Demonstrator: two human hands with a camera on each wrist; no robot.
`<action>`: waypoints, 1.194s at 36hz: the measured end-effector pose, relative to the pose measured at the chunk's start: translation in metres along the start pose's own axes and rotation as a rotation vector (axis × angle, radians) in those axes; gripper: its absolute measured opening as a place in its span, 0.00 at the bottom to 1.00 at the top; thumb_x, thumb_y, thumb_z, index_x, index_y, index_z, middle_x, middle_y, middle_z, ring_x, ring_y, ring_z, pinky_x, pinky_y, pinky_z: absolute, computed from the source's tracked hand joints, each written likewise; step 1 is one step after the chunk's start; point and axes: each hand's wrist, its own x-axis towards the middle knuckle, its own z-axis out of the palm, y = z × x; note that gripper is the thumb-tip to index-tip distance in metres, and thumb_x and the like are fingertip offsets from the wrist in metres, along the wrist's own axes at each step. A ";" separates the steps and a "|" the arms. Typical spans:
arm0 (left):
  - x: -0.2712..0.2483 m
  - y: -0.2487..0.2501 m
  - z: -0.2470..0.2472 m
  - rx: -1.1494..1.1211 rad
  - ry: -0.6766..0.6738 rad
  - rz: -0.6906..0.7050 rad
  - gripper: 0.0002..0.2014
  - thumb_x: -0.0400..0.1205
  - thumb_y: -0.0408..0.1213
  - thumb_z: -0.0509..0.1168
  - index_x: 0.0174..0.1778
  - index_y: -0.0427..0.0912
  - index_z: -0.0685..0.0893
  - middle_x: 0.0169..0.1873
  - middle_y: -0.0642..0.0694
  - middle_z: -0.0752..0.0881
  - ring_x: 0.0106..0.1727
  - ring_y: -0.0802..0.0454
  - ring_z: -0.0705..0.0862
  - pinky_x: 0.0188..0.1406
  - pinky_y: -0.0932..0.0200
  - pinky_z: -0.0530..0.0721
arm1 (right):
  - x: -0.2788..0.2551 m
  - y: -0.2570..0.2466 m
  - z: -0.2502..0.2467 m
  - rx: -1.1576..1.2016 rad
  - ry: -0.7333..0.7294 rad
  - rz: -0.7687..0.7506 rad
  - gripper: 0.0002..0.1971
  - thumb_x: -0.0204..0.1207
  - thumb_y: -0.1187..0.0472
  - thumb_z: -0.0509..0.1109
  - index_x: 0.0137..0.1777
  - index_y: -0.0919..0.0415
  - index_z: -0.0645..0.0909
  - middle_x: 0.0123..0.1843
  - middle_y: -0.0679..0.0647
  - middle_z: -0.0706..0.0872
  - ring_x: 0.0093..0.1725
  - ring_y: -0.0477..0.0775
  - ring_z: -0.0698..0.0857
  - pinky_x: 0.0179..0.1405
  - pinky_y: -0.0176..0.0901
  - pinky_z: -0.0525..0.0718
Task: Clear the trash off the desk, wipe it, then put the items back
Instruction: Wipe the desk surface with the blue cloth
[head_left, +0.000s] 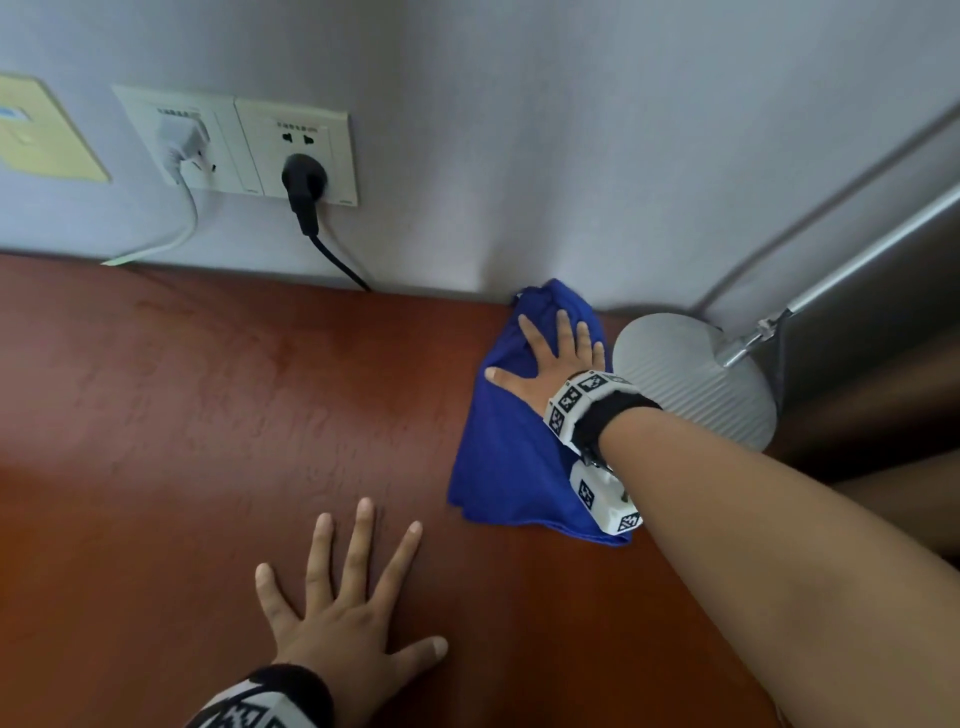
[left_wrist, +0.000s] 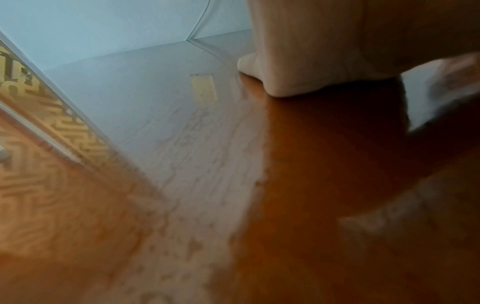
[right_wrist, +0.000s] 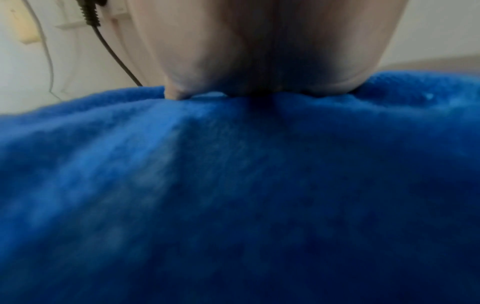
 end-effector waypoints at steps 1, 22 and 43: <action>-0.001 0.000 0.000 0.001 0.008 0.000 0.48 0.37 0.80 0.23 0.52 0.75 0.09 0.54 0.58 0.03 0.66 0.47 0.11 0.32 0.38 0.08 | 0.000 -0.002 -0.001 0.020 0.006 0.020 0.47 0.66 0.19 0.49 0.81 0.35 0.35 0.84 0.54 0.29 0.82 0.61 0.31 0.80 0.60 0.34; 0.002 0.002 0.012 0.018 0.127 -0.079 0.45 0.71 0.78 0.47 0.63 0.72 0.16 0.60 0.58 0.10 0.77 0.42 0.19 0.72 0.23 0.35 | -0.088 0.016 0.039 0.041 0.009 0.038 0.48 0.68 0.21 0.50 0.81 0.39 0.31 0.83 0.58 0.30 0.83 0.60 0.34 0.81 0.57 0.35; -0.005 0.007 0.009 0.039 0.118 -0.109 0.46 0.70 0.79 0.48 0.63 0.72 0.16 0.61 0.56 0.10 0.76 0.42 0.19 0.72 0.24 0.35 | -0.151 0.095 0.050 -0.019 -0.030 -0.093 0.55 0.51 0.18 0.34 0.81 0.39 0.31 0.85 0.49 0.34 0.83 0.52 0.35 0.82 0.54 0.35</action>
